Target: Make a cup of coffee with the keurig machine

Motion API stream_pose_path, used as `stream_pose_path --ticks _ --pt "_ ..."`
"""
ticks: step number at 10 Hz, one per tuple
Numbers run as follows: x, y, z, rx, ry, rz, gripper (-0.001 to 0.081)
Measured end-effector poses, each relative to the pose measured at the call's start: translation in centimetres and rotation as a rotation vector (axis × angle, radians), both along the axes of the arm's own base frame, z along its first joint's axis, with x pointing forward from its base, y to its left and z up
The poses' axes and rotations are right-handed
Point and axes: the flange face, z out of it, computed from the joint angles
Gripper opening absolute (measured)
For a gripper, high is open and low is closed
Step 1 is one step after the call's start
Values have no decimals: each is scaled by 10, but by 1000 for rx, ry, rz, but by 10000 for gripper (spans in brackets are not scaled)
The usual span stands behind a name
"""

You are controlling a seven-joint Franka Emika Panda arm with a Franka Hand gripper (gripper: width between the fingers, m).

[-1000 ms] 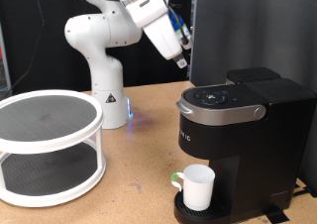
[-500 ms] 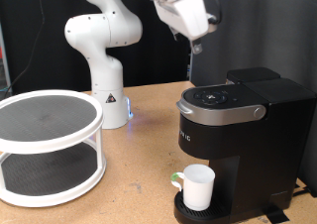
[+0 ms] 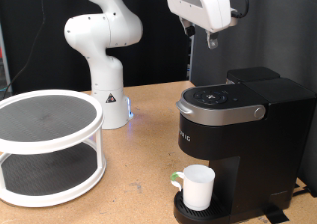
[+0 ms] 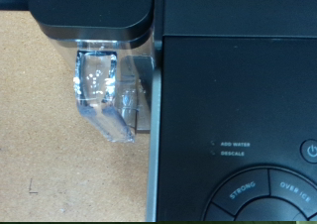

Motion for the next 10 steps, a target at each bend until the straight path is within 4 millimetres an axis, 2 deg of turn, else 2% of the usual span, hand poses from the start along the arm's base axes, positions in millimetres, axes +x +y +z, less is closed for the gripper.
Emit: stream_pose_path --ticks 4,7,10 --pt "5 3 2 -25 -82 100 803" --pt "22 11 4 -98 -142 8 803" --pt "41 22 4 -129 -138 7 803"
